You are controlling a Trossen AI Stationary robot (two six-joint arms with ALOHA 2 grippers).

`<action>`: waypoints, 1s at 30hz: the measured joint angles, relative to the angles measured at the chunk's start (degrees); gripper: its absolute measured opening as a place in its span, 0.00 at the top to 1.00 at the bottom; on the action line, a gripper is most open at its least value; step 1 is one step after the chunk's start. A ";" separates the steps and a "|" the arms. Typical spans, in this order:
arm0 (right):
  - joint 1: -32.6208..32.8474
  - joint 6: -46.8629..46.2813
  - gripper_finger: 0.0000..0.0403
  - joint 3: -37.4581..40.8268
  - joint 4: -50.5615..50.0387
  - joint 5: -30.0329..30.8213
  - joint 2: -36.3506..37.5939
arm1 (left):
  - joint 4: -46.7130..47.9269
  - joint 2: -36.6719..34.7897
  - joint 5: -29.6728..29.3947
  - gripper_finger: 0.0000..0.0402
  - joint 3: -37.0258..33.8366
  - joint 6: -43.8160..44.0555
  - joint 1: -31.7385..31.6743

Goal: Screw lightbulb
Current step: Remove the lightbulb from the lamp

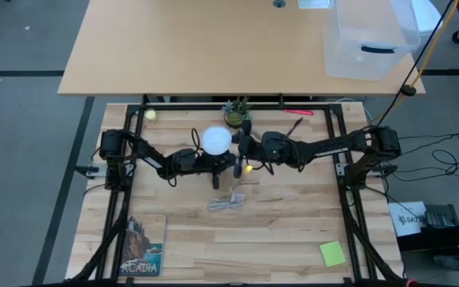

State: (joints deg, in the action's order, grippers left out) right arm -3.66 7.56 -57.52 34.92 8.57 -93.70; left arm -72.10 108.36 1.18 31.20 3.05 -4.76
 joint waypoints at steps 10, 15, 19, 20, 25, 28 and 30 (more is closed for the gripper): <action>-4.81 2.19 0.57 -0.02 -5.08 -16.57 2.33 | 0.83 -0.04 10.31 0.94 -0.23 -1.20 -1.88; -7.79 2.63 0.57 -0.04 -5.09 -25.96 2.33 | 1.06 -0.04 15.75 0.94 -0.22 -1.03 -3.05; -9.94 3.09 0.57 -0.04 -4.42 -33.49 2.31 | 1.12 -0.02 19.91 0.94 -0.22 -0.75 -3.98; -10.35 3.09 0.57 -0.02 -4.24 -34.44 2.28 | 1.12 -0.02 20.67 0.94 -0.24 -0.59 -4.21; -11.74 3.45 0.57 -0.02 -3.96 -38.06 2.26 | 1.27 0.00 23.30 0.94 -0.20 -0.29 -5.27; -12.15 3.68 0.57 -0.02 -3.41 -40.65 2.22 | 1.74 0.00 24.92 0.94 -0.18 -0.10 -5.59; -12.19 3.64 0.57 -0.02 -3.15 -41.07 2.20 | 2.16 -0.03 25.05 0.94 -0.18 -0.07 -5.66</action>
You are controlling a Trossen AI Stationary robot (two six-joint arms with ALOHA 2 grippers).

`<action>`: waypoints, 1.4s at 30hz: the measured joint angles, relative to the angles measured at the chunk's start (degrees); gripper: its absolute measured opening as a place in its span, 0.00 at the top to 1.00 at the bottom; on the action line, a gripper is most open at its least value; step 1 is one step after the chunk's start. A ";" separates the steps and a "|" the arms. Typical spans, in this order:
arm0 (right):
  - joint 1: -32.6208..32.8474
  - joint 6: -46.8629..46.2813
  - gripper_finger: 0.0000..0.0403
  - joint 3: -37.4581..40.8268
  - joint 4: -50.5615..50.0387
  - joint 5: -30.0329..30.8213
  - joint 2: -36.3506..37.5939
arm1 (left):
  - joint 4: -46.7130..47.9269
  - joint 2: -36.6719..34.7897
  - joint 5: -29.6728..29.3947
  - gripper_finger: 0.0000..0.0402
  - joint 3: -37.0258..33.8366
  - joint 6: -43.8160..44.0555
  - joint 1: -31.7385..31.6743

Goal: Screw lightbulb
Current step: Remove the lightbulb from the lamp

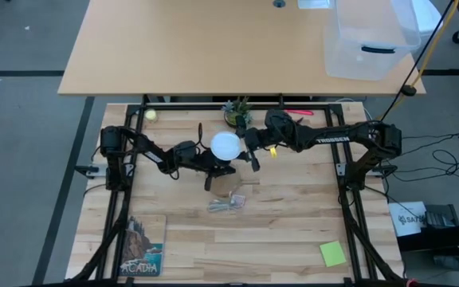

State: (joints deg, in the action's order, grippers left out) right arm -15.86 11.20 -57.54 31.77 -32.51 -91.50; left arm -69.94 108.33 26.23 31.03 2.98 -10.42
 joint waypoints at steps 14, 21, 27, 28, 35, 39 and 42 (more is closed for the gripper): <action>0.83 -1.22 0.56 -1.86 0.42 -3.20 -1.40 | 0.84 0.05 1.89 0.94 -0.13 -0.70 0.05; 3.09 -3.74 0.56 -1.86 1.95 1.88 -1.51 | 1.01 0.06 1.12 0.94 -0.28 -0.51 0.15; 4.61 -2.90 0.56 -1.86 1.83 2.55 -1.62 | 0.99 0.07 2.36 0.94 -0.26 -0.96 0.33; 4.63 -2.89 0.56 -1.86 1.81 2.45 -1.62 | 0.99 0.07 2.51 0.94 -0.24 -0.94 0.47; 5.47 -2.53 0.56 -2.06 3.72 -3.48 -2.91 | 0.95 0.10 5.71 0.94 -0.16 -2.09 2.35; 6.51 -2.51 0.56 -2.06 3.90 -3.49 -2.91 | 0.58 0.10 7.03 0.94 -0.07 -1.97 2.50; 7.86 -2.75 0.56 -2.06 4.09 -3.13 -2.91 | 0.12 0.12 8.81 0.94 -0.07 -2.42 3.11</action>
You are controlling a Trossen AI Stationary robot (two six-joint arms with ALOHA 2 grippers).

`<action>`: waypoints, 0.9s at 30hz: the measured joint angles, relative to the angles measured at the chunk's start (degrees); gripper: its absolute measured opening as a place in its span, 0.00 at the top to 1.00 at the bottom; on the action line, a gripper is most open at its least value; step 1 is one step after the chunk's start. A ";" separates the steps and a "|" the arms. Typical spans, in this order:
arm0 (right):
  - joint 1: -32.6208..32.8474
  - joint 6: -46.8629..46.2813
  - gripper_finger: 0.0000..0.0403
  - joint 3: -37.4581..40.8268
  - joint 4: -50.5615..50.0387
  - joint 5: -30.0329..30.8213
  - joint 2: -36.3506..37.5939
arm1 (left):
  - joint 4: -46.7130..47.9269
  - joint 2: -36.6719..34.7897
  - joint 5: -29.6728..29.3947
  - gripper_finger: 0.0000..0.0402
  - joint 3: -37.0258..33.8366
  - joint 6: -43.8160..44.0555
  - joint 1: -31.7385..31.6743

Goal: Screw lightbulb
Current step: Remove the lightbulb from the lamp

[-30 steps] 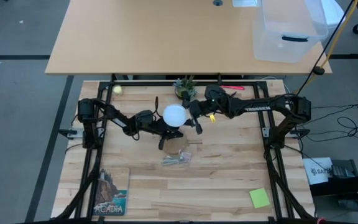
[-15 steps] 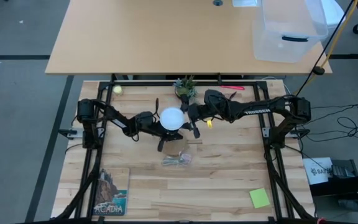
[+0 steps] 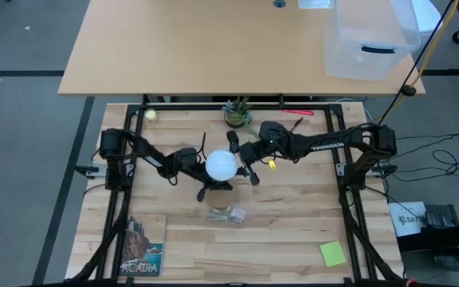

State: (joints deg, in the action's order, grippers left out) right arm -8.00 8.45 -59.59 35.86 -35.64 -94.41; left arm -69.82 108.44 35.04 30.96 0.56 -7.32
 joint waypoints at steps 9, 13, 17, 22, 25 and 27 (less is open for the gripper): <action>3.39 -0.07 0.56 0.00 0.73 -0.17 0.00 | -0.42 0.04 2.07 0.94 0.04 -1.72 2.93; 4.70 -0.02 0.56 0.00 0.86 -0.26 0.00 | -0.46 0.02 3.51 0.94 0.07 -3.07 3.89; 6.18 -0.66 0.56 0.00 1.37 0.19 0.00 | -0.53 -0.02 3.50 0.94 0.11 -3.43 4.68; 8.33 -0.03 0.56 0.00 1.78 3.21 0.00 | -0.77 -0.02 3.56 0.94 0.10 -4.07 5.21; 8.38 -0.25 0.56 -0.12 1.95 3.18 0.00 | -0.78 -0.02 3.71 0.94 0.11 -3.80 5.20; 8.45 -0.29 0.56 -0.80 0.94 3.18 0.00 | -0.80 -0.02 3.73 0.94 0.10 -3.37 5.43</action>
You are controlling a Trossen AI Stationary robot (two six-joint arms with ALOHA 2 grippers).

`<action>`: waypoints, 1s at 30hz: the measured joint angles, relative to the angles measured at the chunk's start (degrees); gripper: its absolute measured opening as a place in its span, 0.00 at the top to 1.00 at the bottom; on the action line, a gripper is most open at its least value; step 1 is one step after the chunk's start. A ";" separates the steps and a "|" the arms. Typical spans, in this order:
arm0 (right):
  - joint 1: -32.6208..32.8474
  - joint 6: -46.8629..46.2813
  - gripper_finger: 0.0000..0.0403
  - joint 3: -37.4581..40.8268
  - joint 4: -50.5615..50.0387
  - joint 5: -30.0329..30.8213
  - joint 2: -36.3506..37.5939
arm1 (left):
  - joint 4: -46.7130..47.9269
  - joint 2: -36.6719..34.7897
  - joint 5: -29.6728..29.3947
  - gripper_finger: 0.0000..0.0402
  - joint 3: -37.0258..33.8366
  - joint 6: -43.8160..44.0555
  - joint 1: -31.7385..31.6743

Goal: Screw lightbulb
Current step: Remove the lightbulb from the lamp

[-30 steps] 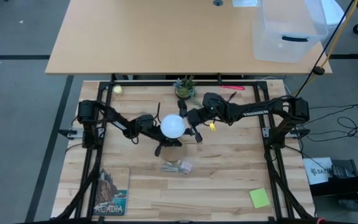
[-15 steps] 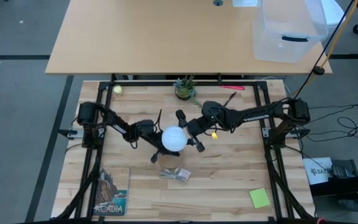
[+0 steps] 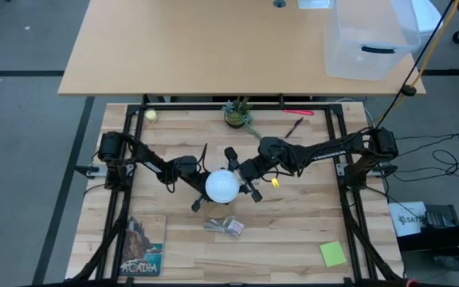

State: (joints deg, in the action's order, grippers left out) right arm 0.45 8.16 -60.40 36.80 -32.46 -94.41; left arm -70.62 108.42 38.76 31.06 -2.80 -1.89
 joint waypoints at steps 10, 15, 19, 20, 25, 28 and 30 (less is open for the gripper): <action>1.15 -0.92 0.46 -1.21 -4.03 3.79 0.04 | 0.07 0.04 -0.64 0.94 -0.12 0.50 0.26; 1.12 -1.58 0.36 -1.30 -3.94 4.11 0.26 | -0.02 0.04 -2.44 0.94 -0.12 0.84 0.28; 0.87 -0.81 0.32 -1.34 -7.20 6.94 1.27 | 0.25 0.06 -4.49 0.94 -0.10 0.83 0.22; 0.81 -0.26 0.32 -1.35 -8.24 7.04 1.58 | 0.25 0.07 -4.82 0.94 -0.10 0.85 0.19; 0.83 1.40 0.34 -1.45 -12.42 7.32 2.90 | 0.36 0.07 -5.16 0.94 -0.10 0.86 0.22; 0.88 3.17 0.34 -1.43 -16.34 11.15 3.97 | 0.41 0.07 -5.33 0.94 -0.10 0.89 0.19; 0.90 4.68 0.34 -1.38 -19.27 14.06 4.95 | 0.47 0.07 -5.49 0.94 -0.10 0.74 0.19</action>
State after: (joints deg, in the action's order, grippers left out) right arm 1.34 12.84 -61.78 17.53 -18.39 -89.46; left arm -70.15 108.49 33.28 30.96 -2.07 -1.69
